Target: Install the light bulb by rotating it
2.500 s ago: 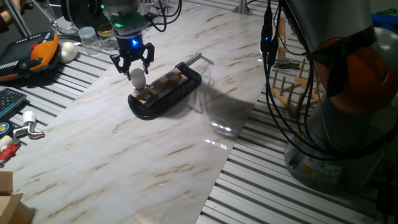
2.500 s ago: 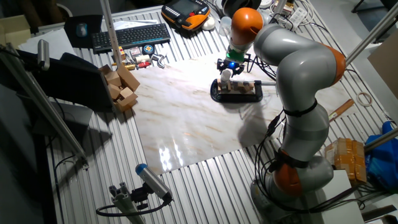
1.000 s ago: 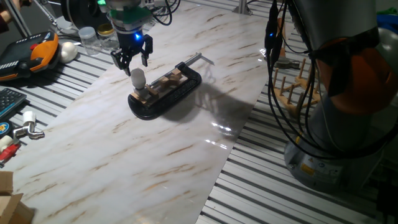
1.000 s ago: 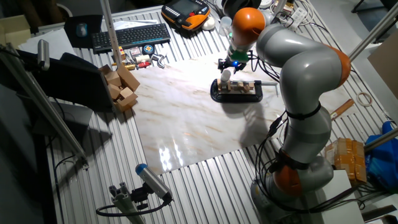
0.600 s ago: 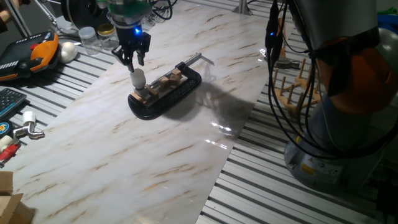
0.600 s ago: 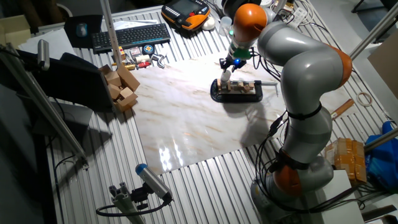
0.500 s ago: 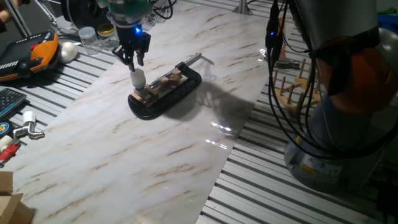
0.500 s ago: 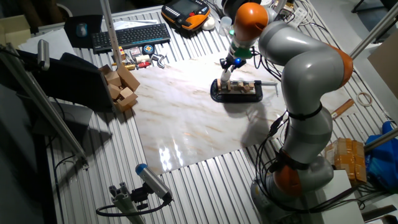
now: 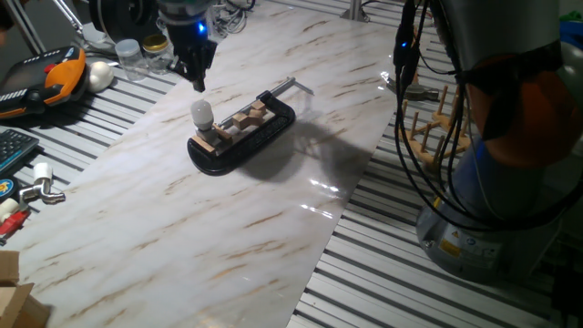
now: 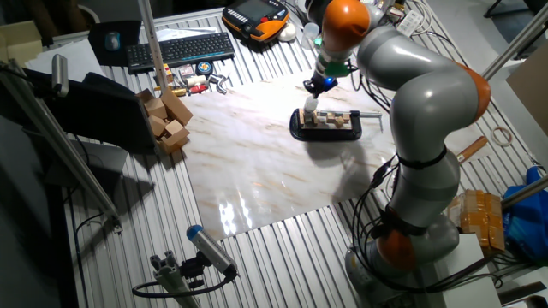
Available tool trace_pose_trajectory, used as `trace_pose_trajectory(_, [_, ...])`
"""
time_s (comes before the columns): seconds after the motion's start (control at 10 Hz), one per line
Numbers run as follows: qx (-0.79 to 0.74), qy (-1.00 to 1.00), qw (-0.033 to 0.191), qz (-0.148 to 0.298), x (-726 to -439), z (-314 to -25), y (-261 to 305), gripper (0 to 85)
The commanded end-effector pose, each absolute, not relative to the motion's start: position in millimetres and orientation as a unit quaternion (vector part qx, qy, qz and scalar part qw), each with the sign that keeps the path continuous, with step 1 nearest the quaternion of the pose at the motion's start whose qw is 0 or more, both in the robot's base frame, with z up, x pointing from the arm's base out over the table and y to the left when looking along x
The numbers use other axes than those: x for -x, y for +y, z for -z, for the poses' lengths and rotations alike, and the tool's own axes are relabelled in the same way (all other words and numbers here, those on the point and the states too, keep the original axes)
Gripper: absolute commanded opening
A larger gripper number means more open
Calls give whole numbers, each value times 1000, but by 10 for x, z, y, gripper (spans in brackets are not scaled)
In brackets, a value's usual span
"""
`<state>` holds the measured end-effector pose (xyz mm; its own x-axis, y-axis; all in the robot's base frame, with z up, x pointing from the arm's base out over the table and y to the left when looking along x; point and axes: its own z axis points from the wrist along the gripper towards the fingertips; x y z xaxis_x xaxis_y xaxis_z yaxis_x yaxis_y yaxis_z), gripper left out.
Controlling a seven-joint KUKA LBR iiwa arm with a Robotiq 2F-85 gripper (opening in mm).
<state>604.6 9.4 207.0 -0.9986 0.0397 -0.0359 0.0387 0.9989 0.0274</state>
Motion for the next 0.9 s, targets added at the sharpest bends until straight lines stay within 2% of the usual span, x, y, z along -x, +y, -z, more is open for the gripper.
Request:
trace_pose_trajectory(0.0, [-12, 1000, 18, -12, -6028, -2103, 78, 0])
trace_pose_trajectory(0.5, [15, 999, 14, -27, -5936, -2197, 72, 0])
trace_pose_trajectory(0.8, [32, 999, 15, -21, -5891, -2233, 89, 0])
